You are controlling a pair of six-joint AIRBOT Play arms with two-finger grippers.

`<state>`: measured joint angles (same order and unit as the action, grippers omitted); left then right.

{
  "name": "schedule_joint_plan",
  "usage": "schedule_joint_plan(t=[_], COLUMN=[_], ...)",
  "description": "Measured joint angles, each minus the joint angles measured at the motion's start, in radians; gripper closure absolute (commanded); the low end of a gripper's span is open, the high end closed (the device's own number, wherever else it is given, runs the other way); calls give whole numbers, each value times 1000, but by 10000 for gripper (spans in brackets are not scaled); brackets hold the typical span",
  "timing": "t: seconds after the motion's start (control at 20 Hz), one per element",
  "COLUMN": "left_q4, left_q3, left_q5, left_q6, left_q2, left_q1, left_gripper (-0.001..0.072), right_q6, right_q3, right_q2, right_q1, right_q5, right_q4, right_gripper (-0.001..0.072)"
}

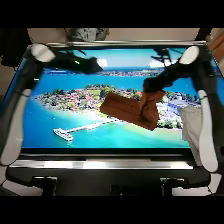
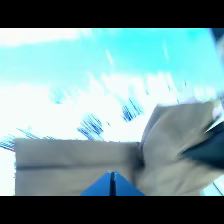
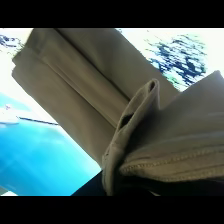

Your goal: Fold the shirts.

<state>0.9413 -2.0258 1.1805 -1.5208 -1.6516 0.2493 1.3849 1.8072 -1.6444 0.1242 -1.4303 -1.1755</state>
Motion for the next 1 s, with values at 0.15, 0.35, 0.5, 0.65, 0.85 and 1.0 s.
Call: schedule_joint_plan(t=[0.15,0.35,0.5,0.65,0.85,1.0], left_q4=[23,37,44,45,60,95], left_q3=[1,3,20,58,101,117], left_q5=[31,77,92,100,103,103], left_q6=[21,48,59,65,86,94], left_q2=[142,262,299,311,315,315], left_q1=[-90,-141,-148,-148,-148,-149], left_gripper=[686,686,686,686,686,685], right_q6=[64,136,145,145,134,36], right_q3=[0,0,0,0,0,-69], right_q2=[-93,-183,-215,-185,-71,-2], right_q1=[76,154,186,158,-5,-159], right_q5=[107,241,309,357,263,18], right_q4=[55,129,211,200,13,-204], right_gripper=[668,186,11,18,83,71])
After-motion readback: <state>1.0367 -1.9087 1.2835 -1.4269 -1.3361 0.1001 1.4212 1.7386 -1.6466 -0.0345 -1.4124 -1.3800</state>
